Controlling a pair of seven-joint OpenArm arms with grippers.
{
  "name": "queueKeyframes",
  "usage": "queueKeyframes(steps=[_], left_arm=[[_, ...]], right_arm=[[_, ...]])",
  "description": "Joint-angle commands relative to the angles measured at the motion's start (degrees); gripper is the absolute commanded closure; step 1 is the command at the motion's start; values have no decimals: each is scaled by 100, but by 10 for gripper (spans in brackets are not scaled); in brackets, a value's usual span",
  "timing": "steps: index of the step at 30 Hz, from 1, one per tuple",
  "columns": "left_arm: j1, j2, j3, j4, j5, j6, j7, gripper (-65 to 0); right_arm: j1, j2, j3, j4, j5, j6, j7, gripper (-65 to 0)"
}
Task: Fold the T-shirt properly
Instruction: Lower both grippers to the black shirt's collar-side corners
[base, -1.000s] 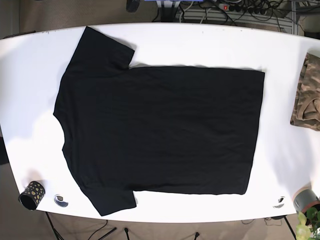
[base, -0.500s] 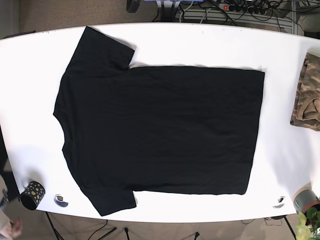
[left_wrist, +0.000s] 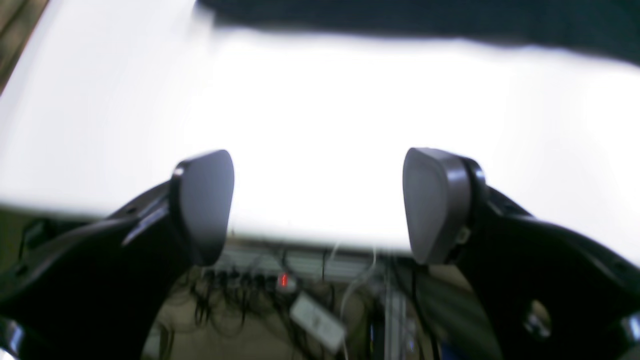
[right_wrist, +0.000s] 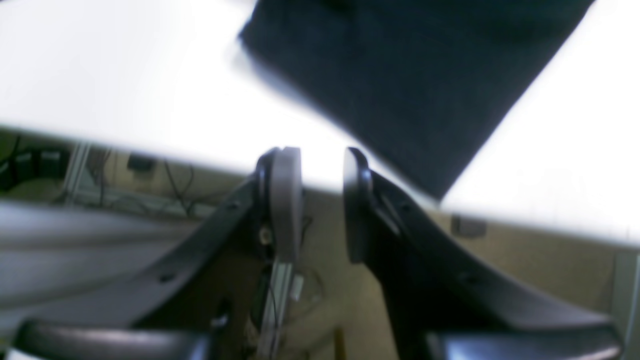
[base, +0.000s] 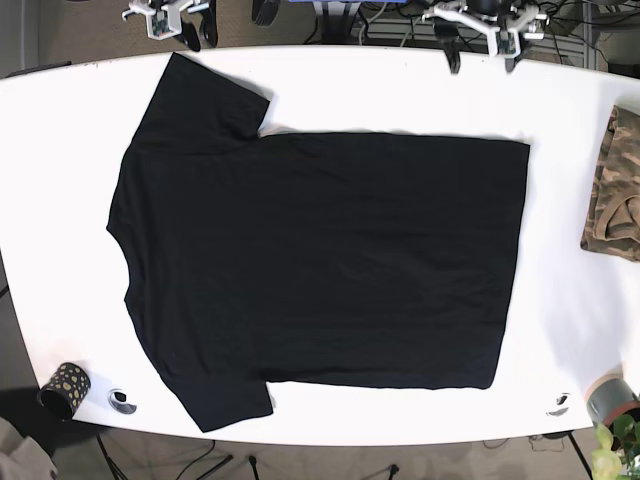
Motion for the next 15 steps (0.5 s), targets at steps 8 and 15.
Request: queueKeyframes(steps=[8,15], left_arm=[[-372,-9,-21,97,-2,56,-100,-601],[-670,-9,-21,70,-2,56,-91,-650]], right_arm=[[497,-70,0,163,33,52,140,-138],[849,-8,-220,163,455,52,43,-157]])
